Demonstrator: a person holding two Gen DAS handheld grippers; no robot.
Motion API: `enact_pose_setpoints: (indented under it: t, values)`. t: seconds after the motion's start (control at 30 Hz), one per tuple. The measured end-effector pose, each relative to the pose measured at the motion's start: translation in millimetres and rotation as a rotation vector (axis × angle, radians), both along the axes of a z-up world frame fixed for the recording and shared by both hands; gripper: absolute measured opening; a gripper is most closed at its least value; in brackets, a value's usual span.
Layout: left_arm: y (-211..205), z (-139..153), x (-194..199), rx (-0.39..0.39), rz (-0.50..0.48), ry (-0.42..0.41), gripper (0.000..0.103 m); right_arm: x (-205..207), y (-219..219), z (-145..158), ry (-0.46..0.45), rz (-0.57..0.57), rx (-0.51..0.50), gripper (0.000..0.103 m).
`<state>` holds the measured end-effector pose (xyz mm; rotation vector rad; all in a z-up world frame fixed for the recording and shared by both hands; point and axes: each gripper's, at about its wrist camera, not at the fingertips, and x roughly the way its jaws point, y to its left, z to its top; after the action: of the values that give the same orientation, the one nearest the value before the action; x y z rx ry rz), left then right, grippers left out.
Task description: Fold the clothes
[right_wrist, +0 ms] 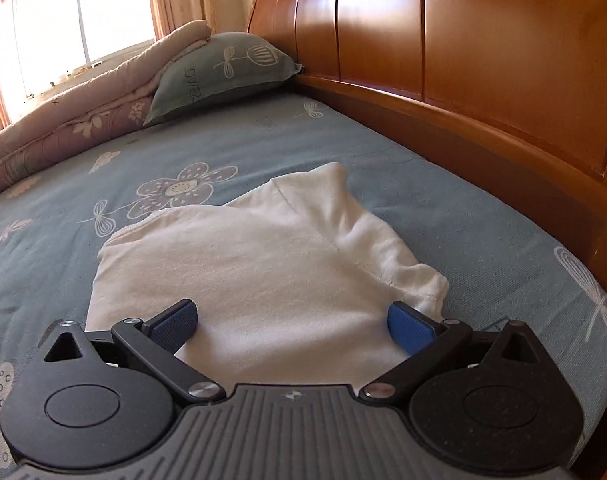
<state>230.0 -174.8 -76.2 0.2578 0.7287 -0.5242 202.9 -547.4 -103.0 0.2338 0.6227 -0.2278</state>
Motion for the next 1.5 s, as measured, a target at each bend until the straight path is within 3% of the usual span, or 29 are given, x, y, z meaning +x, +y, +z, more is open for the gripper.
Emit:
enact_pose_setpoints:
  t: [0.07,0.2,0.3,0.4,0.53,0.67,0.77,0.97,1.1,1.2,1.43,1.5]
  values:
    - [2,-1,0,0.002,-0.002,0.0,0.102,2,0,7,0.017,-0.02,0.017,0.103]
    - [0,-1,2,-0.004,0.0,0.001,0.102,8,3,19,-0.036,0.006,-0.009,0.103]
    - [0,-2,3,-0.013,-0.004,0.007,0.102,23,-1,-3,0.067,0.037,-0.008,0.103]
    - [1,-4,3,-0.01,-0.014,0.014,0.102,14,4,-7,0.016,0.036,-0.034,0.103]
    - [4,-4,5,-0.002,-0.004,0.009,0.102,25,2,8,0.071,0.036,-0.01,0.103]
    - [9,-2,7,-0.019,0.019,0.01,0.102,40,-6,37,-0.055,0.081,0.044,0.103]
    - [11,-3,7,-0.016,0.028,0.008,0.102,68,-12,41,-0.065,0.11,0.047,0.103]
    - [17,-3,10,-0.005,0.051,0.016,0.102,129,-28,3,0.034,0.08,0.025,0.103]
    - [21,3,7,-0.013,0.059,0.0,0.102,120,-27,20,-0.02,0.057,0.027,0.103]
    - [22,4,6,-0.025,0.061,0.003,0.102,95,-11,38,-0.076,0.138,0.015,0.103]
    - [14,5,-3,-0.01,0.034,0.002,0.102,103,7,8,0.027,0.228,0.005,0.103]
    - [12,7,-5,0.006,0.033,-0.008,0.102,112,10,-2,0.025,0.231,-0.051,0.103]
